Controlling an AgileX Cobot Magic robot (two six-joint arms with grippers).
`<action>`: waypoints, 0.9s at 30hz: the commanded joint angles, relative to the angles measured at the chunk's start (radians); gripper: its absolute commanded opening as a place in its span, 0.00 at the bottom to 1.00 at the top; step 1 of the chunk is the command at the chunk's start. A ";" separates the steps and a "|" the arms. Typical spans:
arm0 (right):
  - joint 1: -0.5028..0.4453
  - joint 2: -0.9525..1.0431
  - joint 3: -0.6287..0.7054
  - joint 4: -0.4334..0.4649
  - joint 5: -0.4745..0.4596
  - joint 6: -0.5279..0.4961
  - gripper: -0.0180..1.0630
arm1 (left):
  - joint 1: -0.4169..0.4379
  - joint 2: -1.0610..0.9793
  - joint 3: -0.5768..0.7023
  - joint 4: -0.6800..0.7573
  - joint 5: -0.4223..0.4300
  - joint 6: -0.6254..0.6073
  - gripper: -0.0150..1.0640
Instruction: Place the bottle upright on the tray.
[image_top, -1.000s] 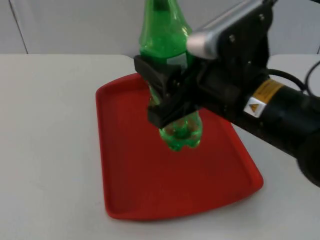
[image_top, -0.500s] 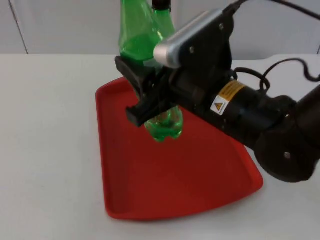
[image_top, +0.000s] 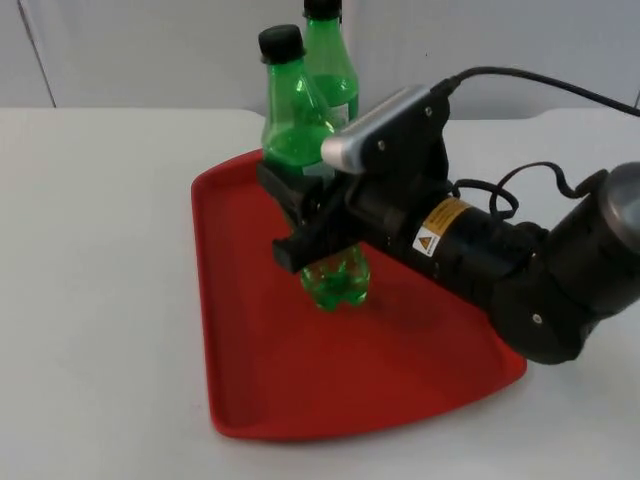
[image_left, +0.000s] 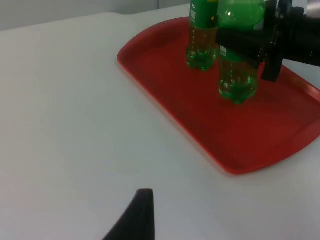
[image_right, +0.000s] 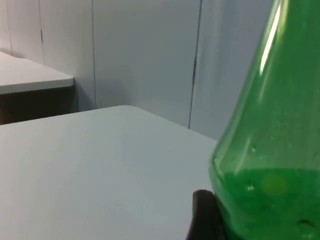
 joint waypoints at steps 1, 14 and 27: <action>-0.004 -0.004 0.019 -0.005 -0.028 0.004 0.02 | -0.006 -0.004 0.005 -0.012 -0.003 0.005 0.99; -0.006 -0.004 0.075 0.002 -0.028 -0.021 0.02 | -0.006 -0.004 0.005 -0.015 -0.003 0.014 0.99; -0.006 -0.004 0.079 0.083 -0.028 -0.041 0.02 | -0.006 -0.004 0.005 -0.015 -0.003 0.014 0.99</action>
